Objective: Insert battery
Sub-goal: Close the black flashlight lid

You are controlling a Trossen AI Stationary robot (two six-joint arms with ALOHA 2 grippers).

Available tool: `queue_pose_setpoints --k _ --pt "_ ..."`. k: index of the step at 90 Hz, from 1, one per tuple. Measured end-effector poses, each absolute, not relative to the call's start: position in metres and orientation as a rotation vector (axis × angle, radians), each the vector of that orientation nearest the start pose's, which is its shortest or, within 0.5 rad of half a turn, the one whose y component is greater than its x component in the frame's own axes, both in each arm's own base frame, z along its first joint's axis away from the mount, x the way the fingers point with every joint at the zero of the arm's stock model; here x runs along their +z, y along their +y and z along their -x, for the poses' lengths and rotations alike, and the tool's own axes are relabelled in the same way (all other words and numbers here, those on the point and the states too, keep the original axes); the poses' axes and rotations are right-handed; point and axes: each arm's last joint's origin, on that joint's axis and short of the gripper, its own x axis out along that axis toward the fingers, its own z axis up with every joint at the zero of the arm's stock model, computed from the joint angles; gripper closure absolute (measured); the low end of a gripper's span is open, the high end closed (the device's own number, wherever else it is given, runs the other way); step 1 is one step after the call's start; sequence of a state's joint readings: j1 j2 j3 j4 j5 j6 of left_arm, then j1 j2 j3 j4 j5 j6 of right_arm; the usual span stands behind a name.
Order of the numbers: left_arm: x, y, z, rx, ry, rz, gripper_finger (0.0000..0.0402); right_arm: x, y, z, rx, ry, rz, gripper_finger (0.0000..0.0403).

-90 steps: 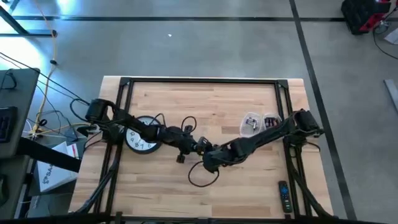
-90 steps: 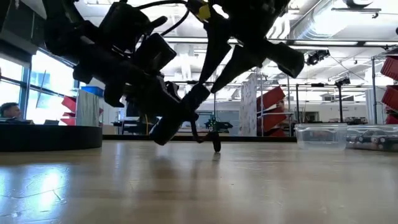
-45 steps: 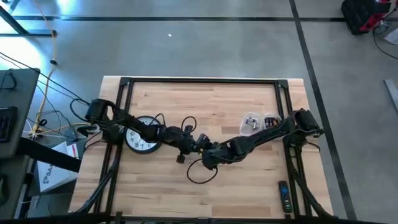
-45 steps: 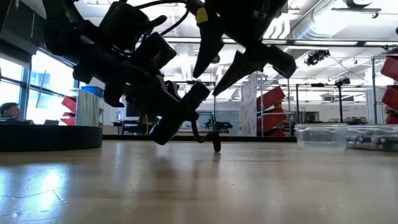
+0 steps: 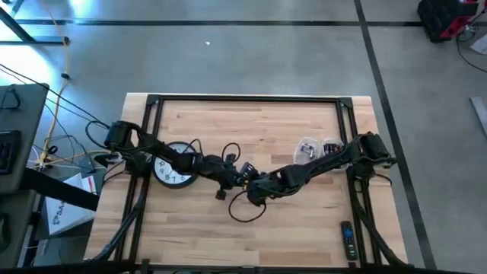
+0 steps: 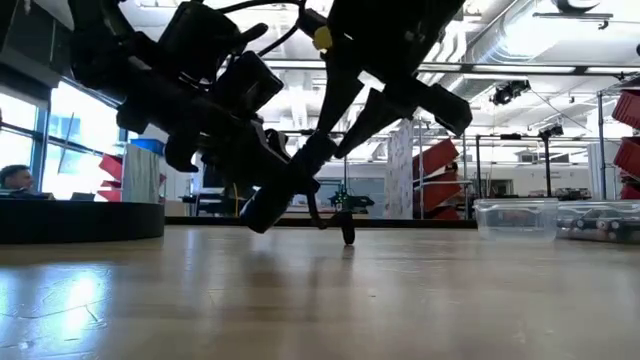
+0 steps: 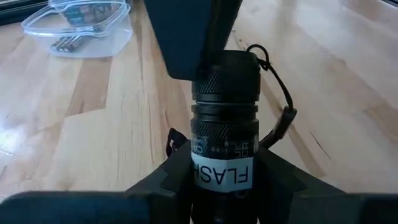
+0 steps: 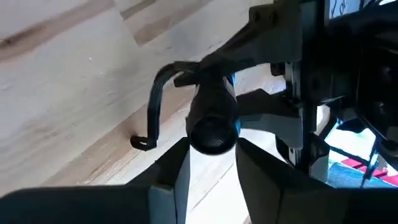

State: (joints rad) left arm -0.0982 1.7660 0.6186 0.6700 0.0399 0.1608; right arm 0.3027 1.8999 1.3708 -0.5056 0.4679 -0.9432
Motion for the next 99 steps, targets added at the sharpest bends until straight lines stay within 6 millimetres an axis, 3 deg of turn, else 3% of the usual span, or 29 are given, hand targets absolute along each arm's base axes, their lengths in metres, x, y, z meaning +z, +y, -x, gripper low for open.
queue_pose_setpoints --k 41,85,99 --pt "0.1194 -0.0312 -0.3109 -0.161 0.466 -0.172 0.0302 0.2023 0.1084 -0.3834 0.359 0.934 1.215 0.027" --pt "0.1195 -0.0314 -0.311 -0.166 0.465 -0.171 0.0302 0.2022 0.1031 -0.3842 0.311 0.956 1.172 0.0271" --pt "0.1196 -0.0314 -0.311 -0.166 0.465 -0.171 0.0302 0.2021 0.1032 -0.384 0.316 0.956 1.167 0.0289"
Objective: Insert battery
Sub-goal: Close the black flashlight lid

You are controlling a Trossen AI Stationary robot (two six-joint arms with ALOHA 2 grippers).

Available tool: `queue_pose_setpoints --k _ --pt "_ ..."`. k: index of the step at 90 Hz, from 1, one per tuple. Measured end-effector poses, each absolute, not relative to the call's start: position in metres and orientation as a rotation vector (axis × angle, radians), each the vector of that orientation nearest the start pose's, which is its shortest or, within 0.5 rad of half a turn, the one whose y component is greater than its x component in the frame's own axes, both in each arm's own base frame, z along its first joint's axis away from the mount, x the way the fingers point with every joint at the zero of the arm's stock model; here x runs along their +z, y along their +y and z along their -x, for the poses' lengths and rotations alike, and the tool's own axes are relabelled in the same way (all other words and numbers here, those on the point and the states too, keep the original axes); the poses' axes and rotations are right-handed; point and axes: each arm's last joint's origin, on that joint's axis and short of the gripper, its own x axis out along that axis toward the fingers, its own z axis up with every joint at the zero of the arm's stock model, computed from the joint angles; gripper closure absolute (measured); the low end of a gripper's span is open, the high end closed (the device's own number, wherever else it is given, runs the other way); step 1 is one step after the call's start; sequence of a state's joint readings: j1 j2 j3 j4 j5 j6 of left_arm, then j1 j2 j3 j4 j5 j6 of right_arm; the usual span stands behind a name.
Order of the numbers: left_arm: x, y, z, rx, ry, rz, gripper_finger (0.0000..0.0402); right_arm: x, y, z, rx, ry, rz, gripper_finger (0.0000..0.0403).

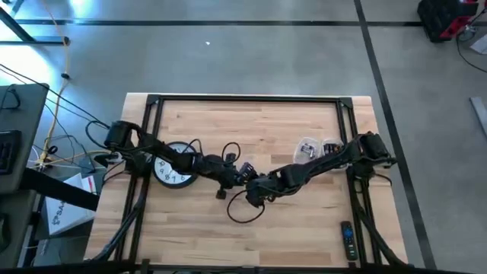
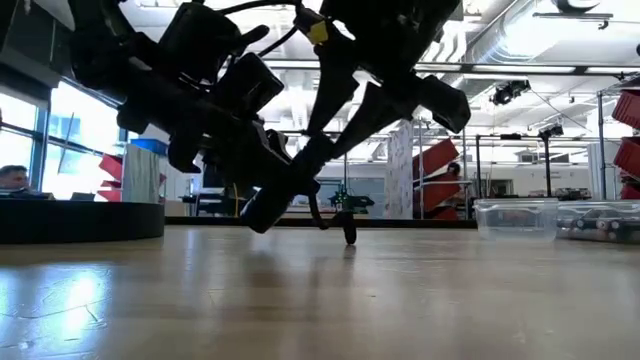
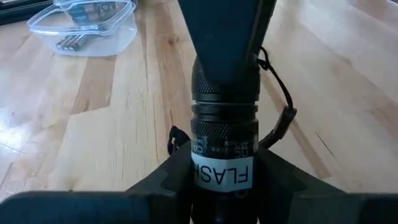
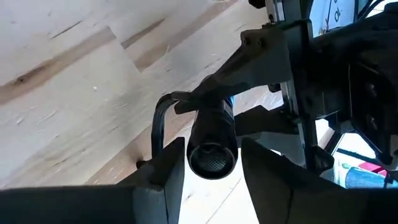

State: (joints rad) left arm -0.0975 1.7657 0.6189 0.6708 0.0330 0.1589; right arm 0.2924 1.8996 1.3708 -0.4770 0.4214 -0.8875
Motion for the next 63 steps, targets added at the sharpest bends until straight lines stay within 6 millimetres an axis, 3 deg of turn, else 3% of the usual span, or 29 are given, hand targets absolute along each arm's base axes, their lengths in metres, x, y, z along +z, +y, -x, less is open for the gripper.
queue_pose_setpoints --k 38,63 --pt "0.1178 -0.0313 -0.31 -0.167 0.483 -0.172 0.0302 0.193 0.1041 -0.3871 0.308 0.972 1.146 0.0314" --pt "0.1176 -0.0301 -0.31 -0.118 0.489 -0.187 0.0302 0.1926 0.0969 -0.3891 0.192 0.99 0.963 0.0315"
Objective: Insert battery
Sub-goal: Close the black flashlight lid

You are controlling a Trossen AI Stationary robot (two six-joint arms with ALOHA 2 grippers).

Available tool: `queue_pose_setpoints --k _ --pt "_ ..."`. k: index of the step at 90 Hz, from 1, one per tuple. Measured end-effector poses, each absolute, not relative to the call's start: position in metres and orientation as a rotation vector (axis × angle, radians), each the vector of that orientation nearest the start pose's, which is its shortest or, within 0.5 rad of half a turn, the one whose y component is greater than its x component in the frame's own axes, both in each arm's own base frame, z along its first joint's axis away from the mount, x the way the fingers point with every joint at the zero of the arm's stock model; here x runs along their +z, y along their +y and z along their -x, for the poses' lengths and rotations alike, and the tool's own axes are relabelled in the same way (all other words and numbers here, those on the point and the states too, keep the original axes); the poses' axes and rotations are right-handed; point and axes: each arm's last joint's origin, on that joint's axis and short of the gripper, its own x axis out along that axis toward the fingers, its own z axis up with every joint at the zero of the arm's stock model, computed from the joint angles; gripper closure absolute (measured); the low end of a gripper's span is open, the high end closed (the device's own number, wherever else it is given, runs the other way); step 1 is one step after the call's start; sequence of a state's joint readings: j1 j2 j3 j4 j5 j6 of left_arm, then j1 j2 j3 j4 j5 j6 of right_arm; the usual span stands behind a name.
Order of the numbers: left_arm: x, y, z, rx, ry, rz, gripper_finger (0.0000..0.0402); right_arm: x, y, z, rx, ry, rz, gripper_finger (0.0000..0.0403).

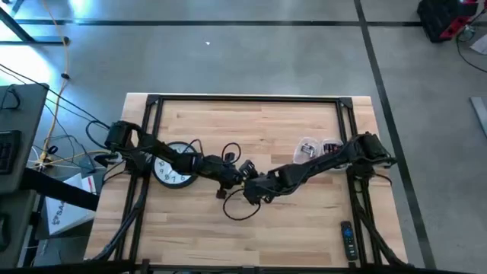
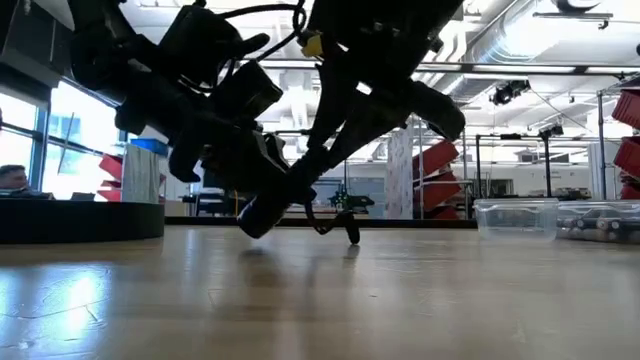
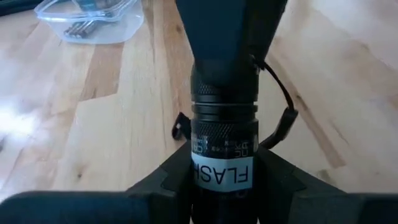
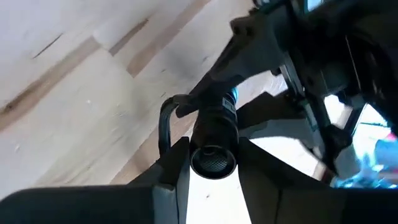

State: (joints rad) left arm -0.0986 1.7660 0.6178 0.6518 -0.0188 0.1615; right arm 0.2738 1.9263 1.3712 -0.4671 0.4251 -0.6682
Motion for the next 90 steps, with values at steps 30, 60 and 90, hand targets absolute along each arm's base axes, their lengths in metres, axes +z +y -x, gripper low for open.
queue_pose_setpoints --k 30,60,90 --pt "0.117 -0.034 -0.309 0.035 0.503 -0.317 0.0302 0.192 0.076 -0.394 0.019 1.0 0.685 0.0316" --pt "0.119 -0.049 -0.302 0.313 0.544 -0.596 0.0302 0.199 0.043 -0.402 -0.112 0.949 0.293 0.0316" --pt "0.128 -0.054 -0.3 0.557 0.523 -0.683 0.0302 0.228 0.008 -0.399 -0.291 0.821 -0.157 0.0316"
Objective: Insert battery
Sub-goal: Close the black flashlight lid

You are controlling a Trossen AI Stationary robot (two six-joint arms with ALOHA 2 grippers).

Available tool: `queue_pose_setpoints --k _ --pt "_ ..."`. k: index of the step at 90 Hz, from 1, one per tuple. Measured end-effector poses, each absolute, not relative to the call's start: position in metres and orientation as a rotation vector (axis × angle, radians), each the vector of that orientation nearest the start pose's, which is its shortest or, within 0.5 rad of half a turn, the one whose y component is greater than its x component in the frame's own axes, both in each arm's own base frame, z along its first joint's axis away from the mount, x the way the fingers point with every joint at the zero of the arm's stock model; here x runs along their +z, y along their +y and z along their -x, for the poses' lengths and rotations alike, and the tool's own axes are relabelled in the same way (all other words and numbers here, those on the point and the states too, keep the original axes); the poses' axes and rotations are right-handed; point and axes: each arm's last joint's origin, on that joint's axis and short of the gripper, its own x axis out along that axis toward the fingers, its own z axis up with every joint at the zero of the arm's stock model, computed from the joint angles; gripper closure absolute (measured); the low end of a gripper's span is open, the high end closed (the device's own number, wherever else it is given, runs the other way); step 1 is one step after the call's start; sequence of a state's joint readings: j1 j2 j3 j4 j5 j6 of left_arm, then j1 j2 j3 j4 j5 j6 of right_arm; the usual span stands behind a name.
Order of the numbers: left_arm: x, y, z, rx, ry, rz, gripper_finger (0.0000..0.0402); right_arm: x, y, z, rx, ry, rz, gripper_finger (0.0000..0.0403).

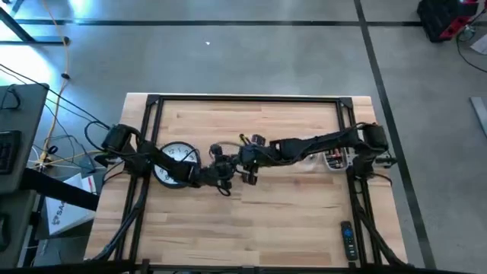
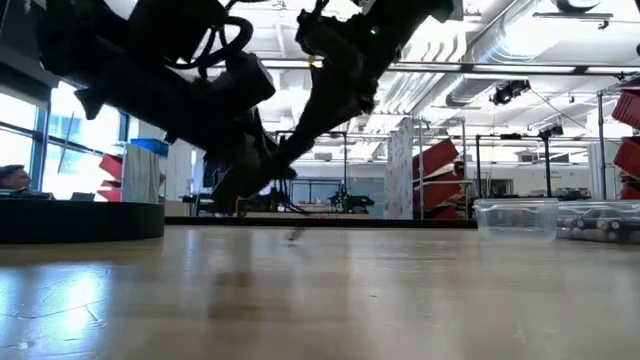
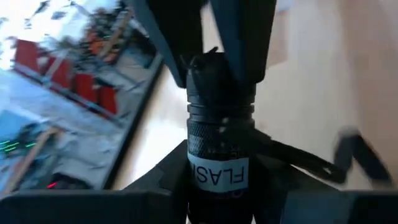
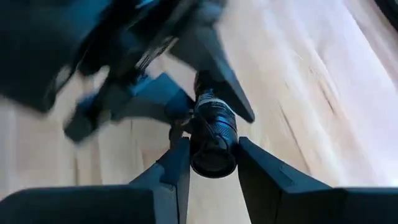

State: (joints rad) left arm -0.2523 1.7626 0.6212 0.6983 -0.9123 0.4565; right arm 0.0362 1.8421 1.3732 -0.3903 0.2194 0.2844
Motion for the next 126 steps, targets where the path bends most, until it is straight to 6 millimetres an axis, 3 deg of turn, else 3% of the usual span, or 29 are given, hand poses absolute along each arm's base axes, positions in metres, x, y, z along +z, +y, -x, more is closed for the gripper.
queue_pose_setpoints --k 30,45,65,89,98,114,126 --pt "0.133 -0.056 -0.296 0.765 0.54 -0.757 0.0302 0.237 -0.024 -0.4 -0.401 0.717 -0.632 0.0316" --pt "0.133 -0.056 -0.295 0.793 0.538 -0.745 0.0302 0.239 -0.032 -0.401 -0.354 0.707 -0.632 0.0316" --pt "0.132 -0.055 -0.298 0.69 0.503 -0.68 0.0302 0.247 -0.032 -0.393 -0.221 0.766 -0.413 0.0301" --pt "0.128 -0.046 -0.307 0.361 0.452 -0.507 0.0302 0.269 -0.013 -0.374 -0.126 0.817 -0.113 0.0228" --pt "0.127 -0.039 -0.311 0.151 0.423 -0.387 0.0302 0.268 0.005 -0.37 -0.009 0.862 0.082 0.0205" --pt "0.129 -0.022 -0.316 -0.093 0.369 -0.164 0.0302 0.258 0.062 -0.366 0.324 0.869 0.568 0.0195" --pt "0.124 -0.016 -0.316 -0.192 0.383 -0.049 0.0302 0.248 0.09 -0.365 0.376 0.867 0.882 0.0194"
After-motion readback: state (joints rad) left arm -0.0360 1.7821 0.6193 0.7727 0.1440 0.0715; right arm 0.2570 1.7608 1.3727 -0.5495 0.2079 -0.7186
